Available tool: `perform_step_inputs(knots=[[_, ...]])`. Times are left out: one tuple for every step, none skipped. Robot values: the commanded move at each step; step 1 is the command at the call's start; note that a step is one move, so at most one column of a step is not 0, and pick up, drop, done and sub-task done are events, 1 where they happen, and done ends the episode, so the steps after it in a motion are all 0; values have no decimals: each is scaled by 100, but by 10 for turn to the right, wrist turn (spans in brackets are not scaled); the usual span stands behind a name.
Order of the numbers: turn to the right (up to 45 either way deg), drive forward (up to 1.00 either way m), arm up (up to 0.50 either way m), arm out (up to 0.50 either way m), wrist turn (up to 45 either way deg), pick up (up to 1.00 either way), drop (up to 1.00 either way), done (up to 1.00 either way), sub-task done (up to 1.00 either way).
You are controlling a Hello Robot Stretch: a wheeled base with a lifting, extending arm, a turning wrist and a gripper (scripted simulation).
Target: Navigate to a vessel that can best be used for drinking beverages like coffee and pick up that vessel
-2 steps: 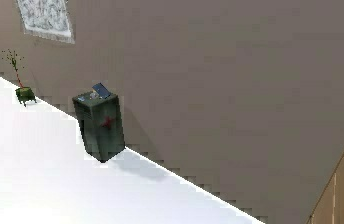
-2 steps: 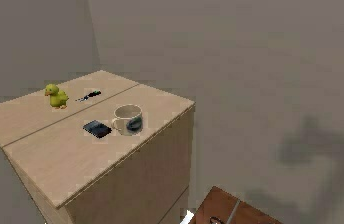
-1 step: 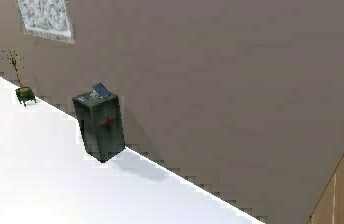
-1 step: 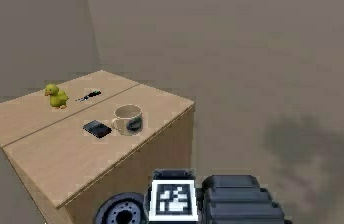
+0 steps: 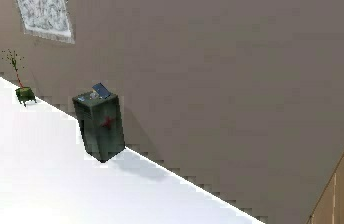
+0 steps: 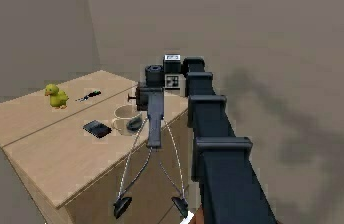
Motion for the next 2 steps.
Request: perform_step_inputs(knots=[[0,0,0,0,450,0,0,0,0],[0,0,0,0,450,0,0,0,0]])
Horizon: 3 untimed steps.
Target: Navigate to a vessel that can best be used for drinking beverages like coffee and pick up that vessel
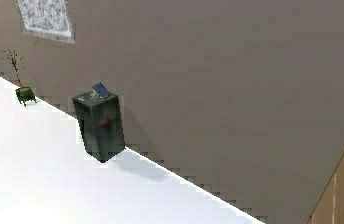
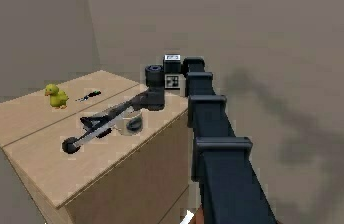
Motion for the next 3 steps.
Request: perform_step_inputs(knots=[[0,0,0,0,450,0,0,0,0],[0,0,0,0,60,0,0,0,0],[0,0,-12,0,0,0,0,0,0]])
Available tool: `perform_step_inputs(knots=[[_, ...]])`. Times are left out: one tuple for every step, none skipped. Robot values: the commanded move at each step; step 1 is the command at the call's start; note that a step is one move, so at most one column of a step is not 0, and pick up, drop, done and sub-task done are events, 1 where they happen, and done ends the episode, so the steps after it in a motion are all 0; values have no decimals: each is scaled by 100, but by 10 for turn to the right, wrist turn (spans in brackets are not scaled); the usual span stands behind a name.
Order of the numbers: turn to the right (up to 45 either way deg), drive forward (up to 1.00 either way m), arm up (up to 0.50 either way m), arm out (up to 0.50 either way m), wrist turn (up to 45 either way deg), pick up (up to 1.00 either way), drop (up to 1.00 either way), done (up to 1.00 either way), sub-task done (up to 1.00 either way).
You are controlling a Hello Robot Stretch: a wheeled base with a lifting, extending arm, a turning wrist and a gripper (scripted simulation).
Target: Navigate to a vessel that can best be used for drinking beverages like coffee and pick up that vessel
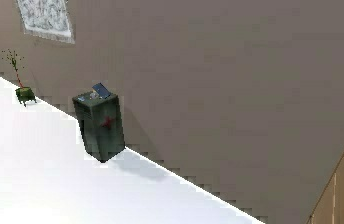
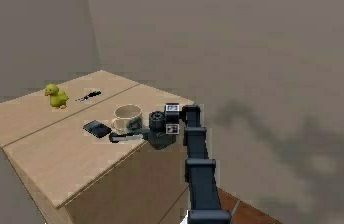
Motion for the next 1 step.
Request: perform_step_inputs(knots=[[0,0,0,0,0,100,0,0,0]])
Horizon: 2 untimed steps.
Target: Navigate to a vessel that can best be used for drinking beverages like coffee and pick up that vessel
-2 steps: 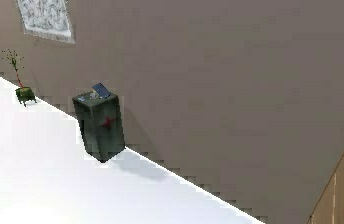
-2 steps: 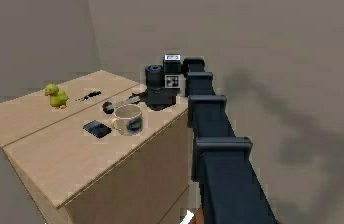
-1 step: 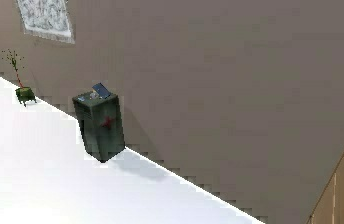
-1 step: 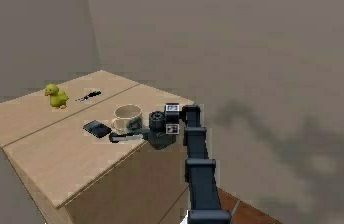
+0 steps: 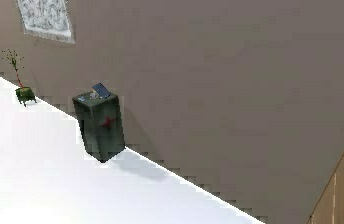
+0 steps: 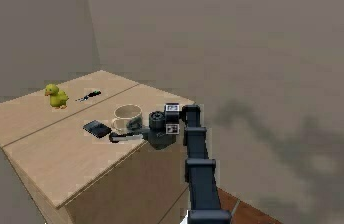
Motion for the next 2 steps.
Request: perform_step_inputs(knots=[[0,0,10,0,0,0,0,0,0],[0,0,0,0,0,0,0,100,0]])
